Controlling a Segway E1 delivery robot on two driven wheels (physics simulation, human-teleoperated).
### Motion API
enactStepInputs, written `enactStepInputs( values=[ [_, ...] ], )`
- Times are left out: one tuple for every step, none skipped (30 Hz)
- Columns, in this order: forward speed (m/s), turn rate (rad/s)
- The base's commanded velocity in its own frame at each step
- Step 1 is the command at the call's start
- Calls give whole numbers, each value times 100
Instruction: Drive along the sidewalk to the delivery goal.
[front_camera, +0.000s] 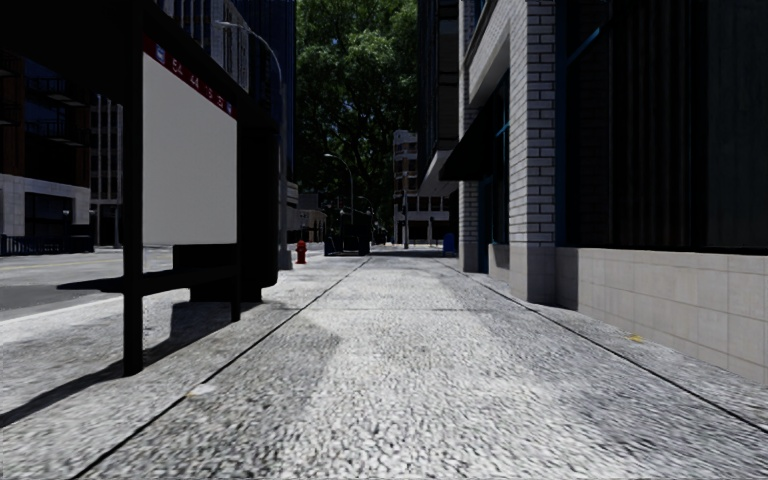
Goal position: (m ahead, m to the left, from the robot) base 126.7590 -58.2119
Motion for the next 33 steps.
enactStepInputs(
  values=[
    [200, 0],
    [200, 0],
    [200, 0],
    [200, 0],
    [200, 0],
    [200, 0],
    [200, 0],
    [200, 0],
    [200, 0],
    [200, 0],
    [200, 0],
    [200, 0],
    [200, 0],
    [200, 0],
    [200, 0],
    [200, 0],
    [200, 0],
    [200, 0],
    [200, 0],
    [200, 0],
    [200, 0],
    [200, 0],
    [200, 0],
    [200, 0],
    [200, 0],
    [200, 0],
    [200, 0],
    [200, 0],
    [200, 0],
    [200, -2],
    [200, -11],
    [200, -11],
    [200, -16]
  ],
)
